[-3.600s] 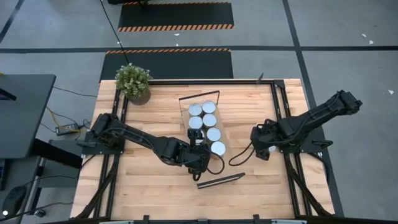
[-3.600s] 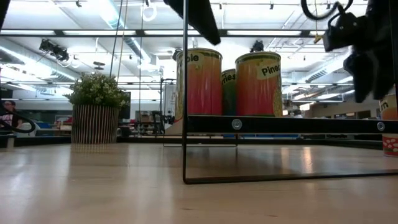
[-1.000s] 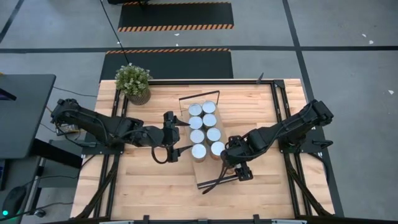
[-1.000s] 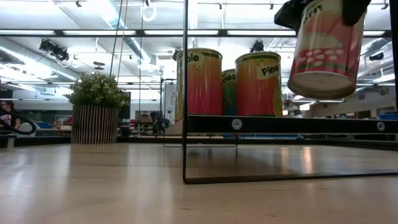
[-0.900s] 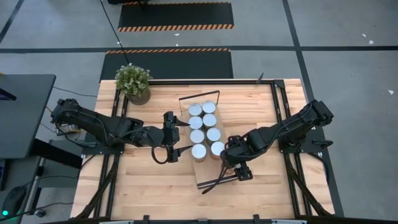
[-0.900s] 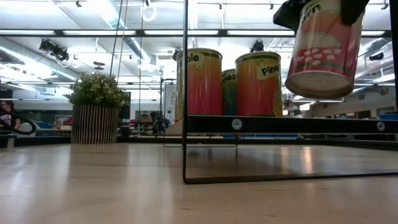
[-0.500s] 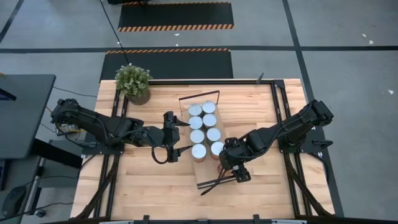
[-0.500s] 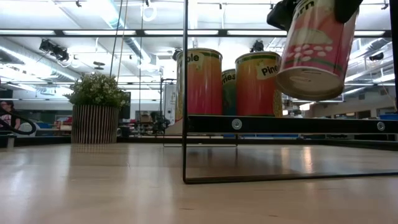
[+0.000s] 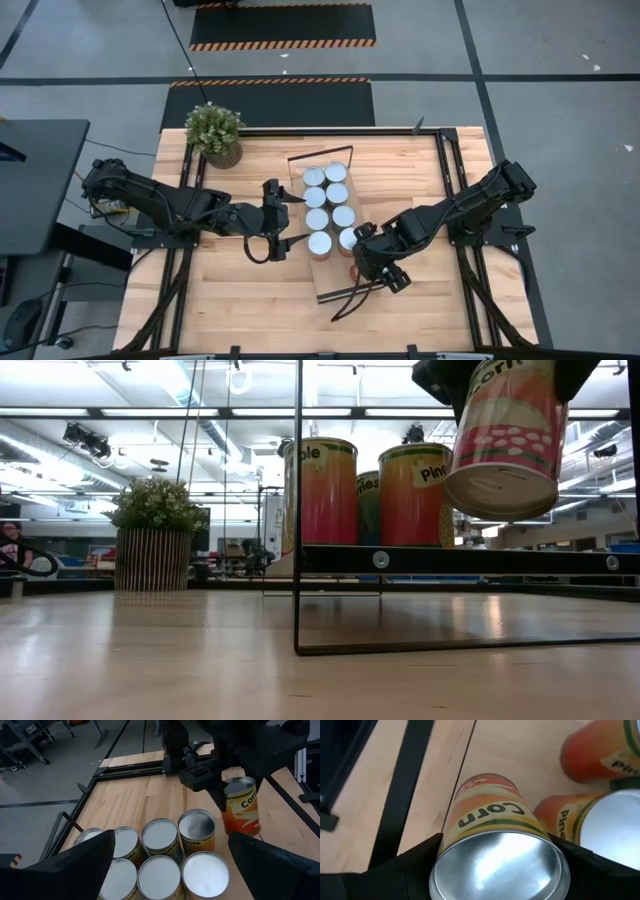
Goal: Pick and place cans onto a shelf
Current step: Put the canned corn on the shelf
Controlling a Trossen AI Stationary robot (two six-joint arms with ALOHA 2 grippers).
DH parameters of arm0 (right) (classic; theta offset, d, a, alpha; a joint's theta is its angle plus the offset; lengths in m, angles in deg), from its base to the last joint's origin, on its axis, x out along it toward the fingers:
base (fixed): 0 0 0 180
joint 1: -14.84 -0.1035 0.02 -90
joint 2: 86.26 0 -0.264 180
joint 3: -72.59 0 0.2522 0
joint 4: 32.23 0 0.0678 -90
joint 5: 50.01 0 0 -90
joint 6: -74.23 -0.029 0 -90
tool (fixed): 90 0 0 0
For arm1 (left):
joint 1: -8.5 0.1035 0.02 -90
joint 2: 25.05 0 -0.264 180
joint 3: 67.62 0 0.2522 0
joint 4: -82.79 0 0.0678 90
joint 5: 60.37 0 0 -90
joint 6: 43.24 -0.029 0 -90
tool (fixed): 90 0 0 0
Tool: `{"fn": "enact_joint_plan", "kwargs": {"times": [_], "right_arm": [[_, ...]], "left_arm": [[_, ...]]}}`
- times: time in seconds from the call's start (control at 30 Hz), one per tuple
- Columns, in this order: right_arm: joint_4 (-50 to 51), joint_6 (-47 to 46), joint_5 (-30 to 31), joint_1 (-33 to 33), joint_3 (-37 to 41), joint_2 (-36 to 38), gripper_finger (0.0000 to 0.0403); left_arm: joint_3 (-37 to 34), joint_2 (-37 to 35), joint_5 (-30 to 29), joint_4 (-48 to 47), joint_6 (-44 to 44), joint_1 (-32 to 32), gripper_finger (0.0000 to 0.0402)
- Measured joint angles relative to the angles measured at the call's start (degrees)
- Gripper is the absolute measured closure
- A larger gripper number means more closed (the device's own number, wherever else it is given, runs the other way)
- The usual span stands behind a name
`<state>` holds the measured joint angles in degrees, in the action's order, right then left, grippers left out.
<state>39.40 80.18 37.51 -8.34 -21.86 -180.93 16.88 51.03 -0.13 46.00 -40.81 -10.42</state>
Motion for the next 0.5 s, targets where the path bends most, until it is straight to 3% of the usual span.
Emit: {"fn": "enact_joint_plan", "kwargs": {"times": [0.27,0.5], "right_arm": [[0.08,11.22,0.44,-0.12,0.00,0.00,0.0079],[0.13,29.97,1.46,-0.82,0.00,0.02,0.0079]], "left_arm": [[0.02,0.00,0.00,0.02,-0.02,0.15,0.0006],[0.02,0.00,0.00,0.04,-0.02,0.15,0.0006]]}}
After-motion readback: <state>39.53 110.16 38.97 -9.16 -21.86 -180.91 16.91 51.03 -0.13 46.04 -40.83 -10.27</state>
